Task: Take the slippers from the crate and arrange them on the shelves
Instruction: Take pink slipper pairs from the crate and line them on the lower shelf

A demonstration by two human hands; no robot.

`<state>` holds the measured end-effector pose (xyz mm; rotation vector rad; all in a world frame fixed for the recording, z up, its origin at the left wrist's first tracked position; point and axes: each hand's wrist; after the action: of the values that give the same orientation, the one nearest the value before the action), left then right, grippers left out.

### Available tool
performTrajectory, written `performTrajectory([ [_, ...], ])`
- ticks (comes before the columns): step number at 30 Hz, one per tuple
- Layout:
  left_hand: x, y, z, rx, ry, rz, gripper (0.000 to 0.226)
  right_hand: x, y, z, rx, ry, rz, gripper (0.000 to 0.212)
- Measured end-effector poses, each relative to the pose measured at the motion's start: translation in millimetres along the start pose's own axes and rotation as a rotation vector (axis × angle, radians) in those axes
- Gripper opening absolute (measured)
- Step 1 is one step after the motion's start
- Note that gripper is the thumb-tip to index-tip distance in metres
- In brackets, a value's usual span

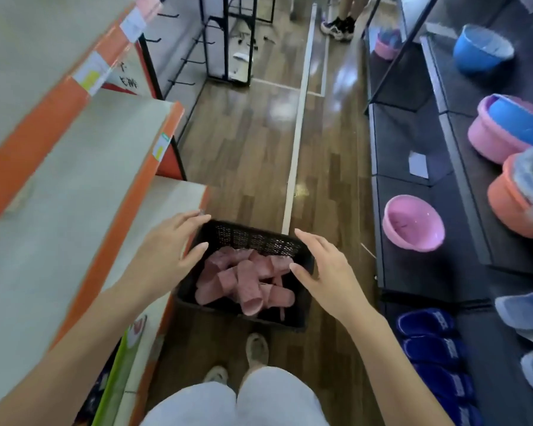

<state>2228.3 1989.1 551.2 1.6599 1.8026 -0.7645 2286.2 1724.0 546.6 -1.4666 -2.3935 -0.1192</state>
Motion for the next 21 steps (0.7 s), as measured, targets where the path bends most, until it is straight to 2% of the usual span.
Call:
performTrajectory([
  [7, 25.2, 41.2, 43.4, 0.030, 0.062, -0.088, 0.067, -39.6, 62.0, 35.2, 0.087, -0.035, -0.103, 0.056],
  [10, 39.9, 55.9, 59.3, 0.042, 0.079, -0.128, 0.061, -53.1, 80.0, 58.6, 0.133, -0.046, -0.116, 0.057],
  [16, 87.9, 81.7, 93.4, 0.081, 0.065, -0.183, 0.051, -74.9, 103.9, 114.8, 0.195, -0.028, -0.016, 0.055],
  [21, 152.3, 99.3, 131.2, 0.146, 0.024, -0.224, 0.057, -90.0, 117.7, 186.0, 0.252, 0.016, 0.104, 0.052],
])
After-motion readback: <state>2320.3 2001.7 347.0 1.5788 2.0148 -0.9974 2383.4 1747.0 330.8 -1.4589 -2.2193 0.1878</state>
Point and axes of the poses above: each hand's wrist, its own y-axis towards the middle knuckle, its own z-axis out of the palm, x = y × z, and after that the axes turned 15 degrees about -y, right-handed
